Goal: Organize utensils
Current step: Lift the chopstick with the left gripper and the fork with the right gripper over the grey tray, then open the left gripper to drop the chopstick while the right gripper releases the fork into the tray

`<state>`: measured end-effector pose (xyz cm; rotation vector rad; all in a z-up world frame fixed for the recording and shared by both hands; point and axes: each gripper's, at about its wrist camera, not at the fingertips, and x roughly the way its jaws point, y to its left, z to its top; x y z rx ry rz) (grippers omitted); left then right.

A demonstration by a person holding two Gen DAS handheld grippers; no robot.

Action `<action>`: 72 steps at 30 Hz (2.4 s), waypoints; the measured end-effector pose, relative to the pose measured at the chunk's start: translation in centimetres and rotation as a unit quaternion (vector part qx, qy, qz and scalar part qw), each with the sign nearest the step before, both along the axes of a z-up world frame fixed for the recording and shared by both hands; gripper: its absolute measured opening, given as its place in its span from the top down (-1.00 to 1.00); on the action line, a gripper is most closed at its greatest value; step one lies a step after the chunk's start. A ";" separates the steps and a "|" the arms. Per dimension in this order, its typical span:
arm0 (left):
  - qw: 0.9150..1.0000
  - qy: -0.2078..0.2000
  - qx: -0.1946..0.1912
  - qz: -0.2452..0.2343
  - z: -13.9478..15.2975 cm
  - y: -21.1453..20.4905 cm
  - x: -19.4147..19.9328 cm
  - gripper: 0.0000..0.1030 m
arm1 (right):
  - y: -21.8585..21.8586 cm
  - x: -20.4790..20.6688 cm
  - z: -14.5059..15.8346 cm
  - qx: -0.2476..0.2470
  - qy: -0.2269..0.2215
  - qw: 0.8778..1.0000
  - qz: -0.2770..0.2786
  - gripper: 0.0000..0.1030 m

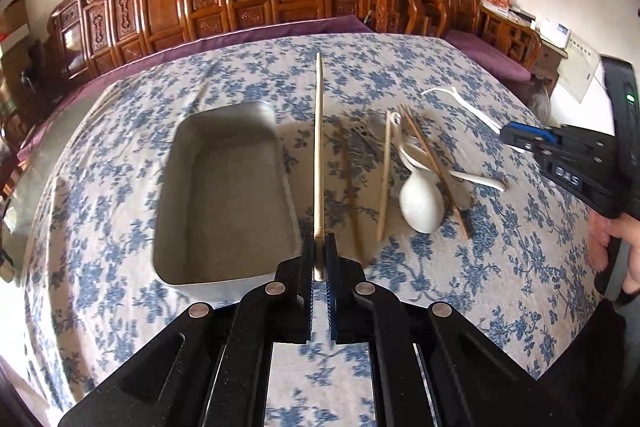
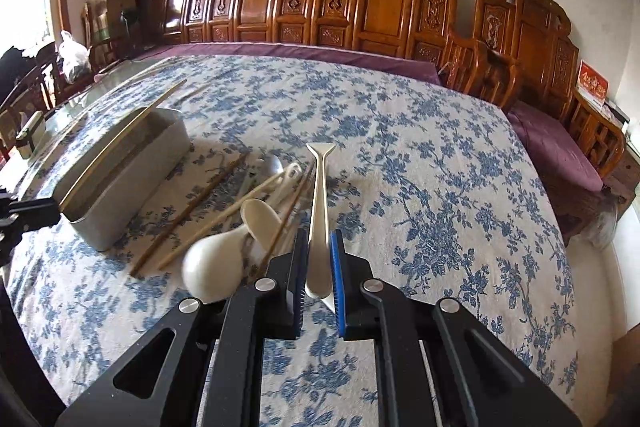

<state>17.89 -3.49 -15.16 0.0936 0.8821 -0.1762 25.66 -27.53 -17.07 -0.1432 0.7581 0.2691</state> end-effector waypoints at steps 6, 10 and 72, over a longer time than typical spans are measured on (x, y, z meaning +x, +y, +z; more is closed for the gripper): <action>1.000 0.000 0.002 0.016 0.5 2.8 0.4 0.92 | 3.1 -2.3 2.4 -0.014 -0.014 1.000 0.021 0.75; 1.000 0.010 0.003 0.020 0.4 4.2 0.7 0.92 | 5.2 -3.6 4.1 -0.022 -0.020 0.999 0.033 0.75; 0.997 -0.011 -0.052 0.061 5.8 16.7 4.4 0.38 | 24.4 6.5 -1.4 0.049 0.148 0.977 0.148 0.40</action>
